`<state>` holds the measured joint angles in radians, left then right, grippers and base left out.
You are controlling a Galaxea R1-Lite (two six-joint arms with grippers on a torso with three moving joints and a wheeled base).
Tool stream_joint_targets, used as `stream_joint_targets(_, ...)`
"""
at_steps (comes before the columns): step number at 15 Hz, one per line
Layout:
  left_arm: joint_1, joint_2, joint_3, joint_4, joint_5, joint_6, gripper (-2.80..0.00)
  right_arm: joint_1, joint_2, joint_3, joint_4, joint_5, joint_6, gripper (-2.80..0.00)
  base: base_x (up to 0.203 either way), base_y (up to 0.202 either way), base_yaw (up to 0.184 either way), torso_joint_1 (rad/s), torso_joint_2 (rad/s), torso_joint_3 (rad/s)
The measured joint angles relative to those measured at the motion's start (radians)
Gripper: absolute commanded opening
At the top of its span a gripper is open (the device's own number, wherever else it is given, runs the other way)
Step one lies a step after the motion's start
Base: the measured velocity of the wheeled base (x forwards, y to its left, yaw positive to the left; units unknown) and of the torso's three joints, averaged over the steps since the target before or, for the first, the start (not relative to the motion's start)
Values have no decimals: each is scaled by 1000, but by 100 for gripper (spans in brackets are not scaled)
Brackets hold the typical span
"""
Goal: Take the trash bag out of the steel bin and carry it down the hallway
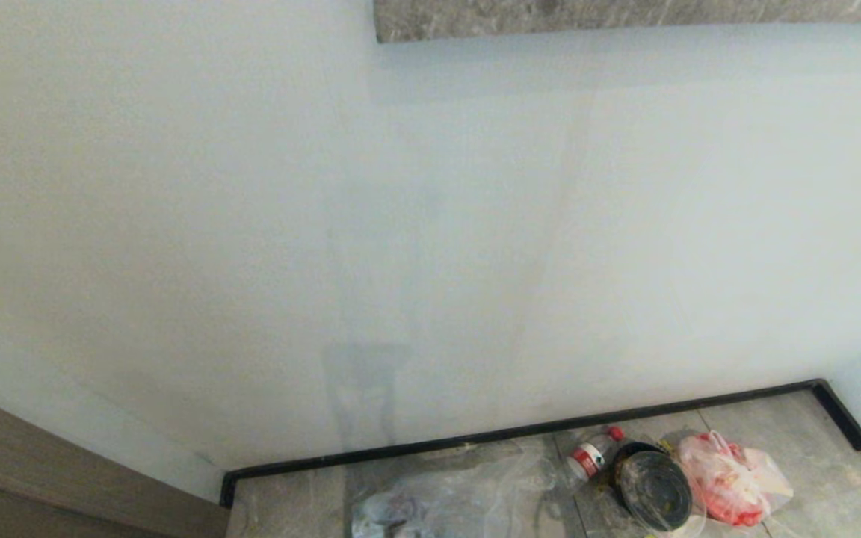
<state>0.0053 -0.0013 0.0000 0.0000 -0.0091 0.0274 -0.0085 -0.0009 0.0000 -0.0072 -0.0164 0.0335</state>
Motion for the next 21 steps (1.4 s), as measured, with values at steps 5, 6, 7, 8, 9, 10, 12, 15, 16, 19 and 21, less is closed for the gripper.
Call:
stream_joint_targets(5, 0, 0, 0, 0, 0, 0, -280, 1, 0, 0, 0, 0, 0, -280, 0, 0, 0, 1, 1, 204)
stream_joint_targets(6, 0, 0, 0, 0, 0, 0, -280, 1, 0, 0, 0, 0, 0, -280, 0, 0, 0, 3, -1, 196)
stream_joint_targets(7, 0, 0, 0, 0, 0, 0, -280, 1, 0, 0, 0, 0, 0, -280, 0, 0, 0, 2, -3, 207)
stream_joint_targets(8, 0, 0, 0, 0, 0, 0, -280, 1, 0, 0, 0, 0, 0, -280, 0, 0, 0, 2, 5, 204)
stream_joint_targets(9, 0, 0, 0, 0, 0, 0, -280, 0, 0, 0, 0, 0, 0, -280, 0, 0, 0, 2, 11, 194)
stream_joint_targets(10, 0, 0, 0, 0, 0, 0, -280, 0, 0, 0, 0, 0, 0, -280, 0, 0, 0, 2, 0, 198)
stream_joint_targets(12, 0, 0, 0, 0, 0, 0, -280, 1, 0, 0, 0, 0, 0, -280, 0, 0, 0, 4, 4, 205)
stream_joint_targets(15, -1, 0, 0, 0, 0, -1, -280, 1, 0, 0, 0, 0, 0, -280, 0, 0, 0, 4, 7, 199)
stream_joint_targets(16, -1, 0, 0, 0, 0, 0, -280, 1, 0, 0, 0, 0, 0, -280, 0, 0, 0, 2, 2, 208)
stream_joint_targets(19, 0, 0, 0, 0, 0, 2, -280, 1, 0, 0, 0, 0, 0, -280, 0, 0, 0, 1, -1, 85)
stream_joint_targets(21, 0, 0, 0, -1, 0, 0, -280, 1, 0, 0, 0, 0, 0, -280, 0, 0, 0, 0, 0, 0)
